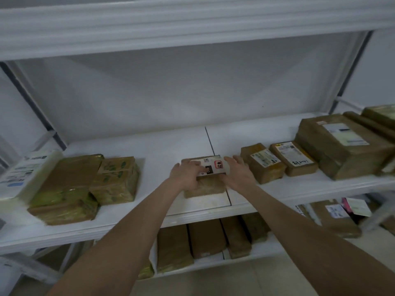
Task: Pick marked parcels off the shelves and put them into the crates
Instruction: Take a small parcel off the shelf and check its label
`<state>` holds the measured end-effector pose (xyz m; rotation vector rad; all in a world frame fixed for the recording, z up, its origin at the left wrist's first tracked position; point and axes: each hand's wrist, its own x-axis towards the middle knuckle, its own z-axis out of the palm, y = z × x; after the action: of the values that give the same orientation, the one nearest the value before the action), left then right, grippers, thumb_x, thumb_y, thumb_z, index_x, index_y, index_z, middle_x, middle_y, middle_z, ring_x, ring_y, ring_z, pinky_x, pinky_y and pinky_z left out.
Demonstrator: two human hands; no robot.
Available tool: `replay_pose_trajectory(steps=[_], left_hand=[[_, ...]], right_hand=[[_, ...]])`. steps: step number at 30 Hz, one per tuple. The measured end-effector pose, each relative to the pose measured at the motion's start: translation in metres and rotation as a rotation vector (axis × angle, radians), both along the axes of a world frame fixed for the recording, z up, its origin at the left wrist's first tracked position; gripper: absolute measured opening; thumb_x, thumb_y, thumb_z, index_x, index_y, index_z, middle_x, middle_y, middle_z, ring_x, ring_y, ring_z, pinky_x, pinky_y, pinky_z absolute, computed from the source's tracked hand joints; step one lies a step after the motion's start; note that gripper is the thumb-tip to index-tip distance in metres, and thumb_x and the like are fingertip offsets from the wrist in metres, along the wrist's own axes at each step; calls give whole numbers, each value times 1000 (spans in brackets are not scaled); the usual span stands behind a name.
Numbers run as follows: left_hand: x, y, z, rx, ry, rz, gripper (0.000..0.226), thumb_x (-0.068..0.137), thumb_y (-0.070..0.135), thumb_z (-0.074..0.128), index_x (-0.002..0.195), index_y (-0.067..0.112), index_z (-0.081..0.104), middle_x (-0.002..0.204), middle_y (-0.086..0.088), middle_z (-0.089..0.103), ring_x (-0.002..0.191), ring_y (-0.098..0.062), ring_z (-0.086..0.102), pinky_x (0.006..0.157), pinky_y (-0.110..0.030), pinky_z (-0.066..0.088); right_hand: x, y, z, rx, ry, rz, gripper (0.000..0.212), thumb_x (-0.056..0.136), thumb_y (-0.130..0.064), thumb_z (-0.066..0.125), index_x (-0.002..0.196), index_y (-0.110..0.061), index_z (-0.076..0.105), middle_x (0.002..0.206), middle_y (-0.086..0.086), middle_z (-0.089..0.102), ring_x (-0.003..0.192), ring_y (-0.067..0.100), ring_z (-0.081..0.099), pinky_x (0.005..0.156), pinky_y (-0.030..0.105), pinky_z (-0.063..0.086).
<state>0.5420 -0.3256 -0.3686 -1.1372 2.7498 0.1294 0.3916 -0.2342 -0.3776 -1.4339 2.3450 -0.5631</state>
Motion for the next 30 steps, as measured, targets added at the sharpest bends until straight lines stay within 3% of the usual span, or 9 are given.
replay_pose_trajectory(steps=[4,7,10,13,17,21,25,27,30], left_hand=[[22,10,-8,-99,277,369,51,92,12,46,140,31,40,145,-3,37,127,-27,43,97,-41,42],[35,14,-19,93,583,673,29,93,21,47,121,13,51,114,-8,57,101,-29,61,81,-39,52],[39,22,-27,365,727,768,24,94,27,50,103,6,58,91,-8,68,82,-25,67,79,-40,57],[34,33,-25,603,872,827,17,95,26,53,104,12,52,100,-9,64,89,-25,63,81,-40,56],[40,31,-24,728,991,848,35,93,20,53,128,14,51,121,-6,59,110,-24,55,83,-38,49],[44,29,-21,791,1063,860,40,93,13,49,132,18,50,120,-6,62,104,-23,55,86,-38,44],[47,33,-23,848,1123,925,58,95,14,48,149,21,29,135,-8,53,111,-22,49,90,-36,37],[48,35,-26,897,1103,938,50,96,15,46,144,23,39,123,-7,60,104,-23,54,93,-40,43],[48,40,-27,917,1142,922,43,94,13,47,135,25,51,103,-3,64,91,-21,58,93,-42,50]], right_hand=[[1,-4,0,49,-95,91,82,86,-35,64,152,-31,16,161,0,6,148,27,9,118,45,21],[-1,-17,5,12,-91,100,80,89,-44,59,153,-28,14,162,-1,7,147,26,14,117,45,22],[3,-40,3,27,-127,111,83,88,-43,60,153,-26,11,161,2,8,145,30,18,115,48,26],[13,-52,-1,90,-118,123,86,85,-46,62,152,-22,15,155,6,23,140,33,26,112,48,31],[24,-43,-8,81,23,143,56,86,-54,53,130,-22,44,122,5,55,109,26,52,90,38,48],[35,-26,-13,84,-281,171,38,94,-44,53,120,-17,60,114,0,67,96,16,63,77,23,48],[41,-16,-13,25,-597,-7,63,89,-27,65,144,-13,38,141,7,49,126,26,49,102,39,42],[46,-13,-14,23,-816,-66,77,87,-17,68,151,-15,25,145,10,45,126,28,49,101,41,44],[49,-8,-14,-6,-925,-67,62,88,-3,62,143,-12,37,136,10,56,116,26,58,96,39,50]])
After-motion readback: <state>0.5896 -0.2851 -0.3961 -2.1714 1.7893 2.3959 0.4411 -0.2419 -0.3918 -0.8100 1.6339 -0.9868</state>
